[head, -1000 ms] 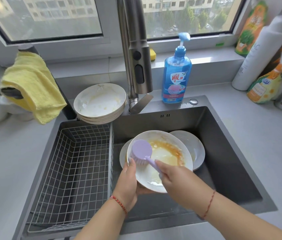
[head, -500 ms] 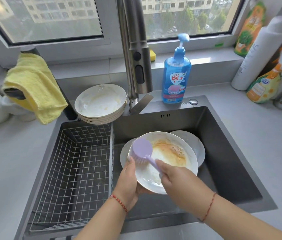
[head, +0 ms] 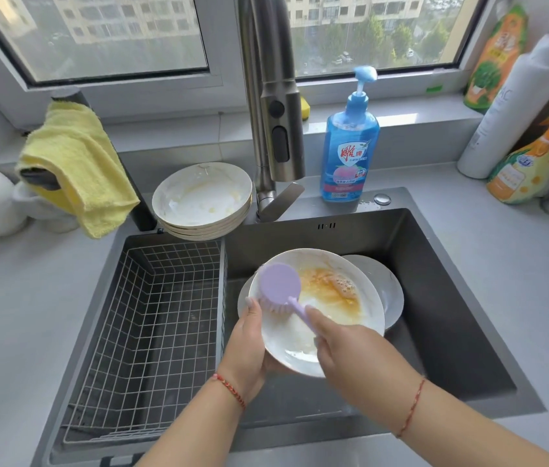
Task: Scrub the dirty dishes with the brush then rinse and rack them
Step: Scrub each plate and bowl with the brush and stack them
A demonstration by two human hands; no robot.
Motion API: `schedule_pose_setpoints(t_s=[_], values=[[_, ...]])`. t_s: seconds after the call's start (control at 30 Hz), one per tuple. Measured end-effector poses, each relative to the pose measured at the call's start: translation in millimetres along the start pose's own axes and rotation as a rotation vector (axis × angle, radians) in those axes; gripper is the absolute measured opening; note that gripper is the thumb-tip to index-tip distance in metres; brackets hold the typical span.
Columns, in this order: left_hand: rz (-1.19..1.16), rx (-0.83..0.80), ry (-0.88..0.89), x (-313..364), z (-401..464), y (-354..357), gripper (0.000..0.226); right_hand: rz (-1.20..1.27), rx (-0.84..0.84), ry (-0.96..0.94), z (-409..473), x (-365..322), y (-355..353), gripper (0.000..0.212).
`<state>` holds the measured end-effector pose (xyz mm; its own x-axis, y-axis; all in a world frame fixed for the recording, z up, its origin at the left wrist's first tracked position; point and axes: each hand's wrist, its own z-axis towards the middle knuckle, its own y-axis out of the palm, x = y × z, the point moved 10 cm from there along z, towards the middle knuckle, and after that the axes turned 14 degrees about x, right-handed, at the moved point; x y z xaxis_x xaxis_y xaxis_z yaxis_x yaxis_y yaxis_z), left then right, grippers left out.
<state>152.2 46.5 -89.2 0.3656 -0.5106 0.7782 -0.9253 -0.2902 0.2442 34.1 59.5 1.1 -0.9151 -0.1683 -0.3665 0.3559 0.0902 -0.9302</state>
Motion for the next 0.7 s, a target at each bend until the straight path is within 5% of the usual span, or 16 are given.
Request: schedule_pose_setpoints(t_s=[0.1, 0.33, 0.53, 0.6, 0.7], values=[[0.008, 0.017, 0.01, 1, 7, -7, 0.081, 0.049, -0.082, -0.035, -8, -10, 0, 0.054], [0.009, -0.052, 0.026, 8, 8, 1, 0.074, 0.063, 0.032, -0.011, 18, 3, -12, 0.057], [-0.017, 0.073, 0.041, 15, 20, -17, 0.081, -0.027, -0.045, -0.169, -20, -9, -18, 0.065], [-0.054, 0.102, 0.067, 19, 22, -22, 0.08, -0.094, 0.051, -0.27, -25, -10, -29, 0.069], [-0.084, 0.125, 0.113, 25, 22, -25, 0.079, -0.17, 0.036, -0.182, -26, 10, -35, 0.068]])
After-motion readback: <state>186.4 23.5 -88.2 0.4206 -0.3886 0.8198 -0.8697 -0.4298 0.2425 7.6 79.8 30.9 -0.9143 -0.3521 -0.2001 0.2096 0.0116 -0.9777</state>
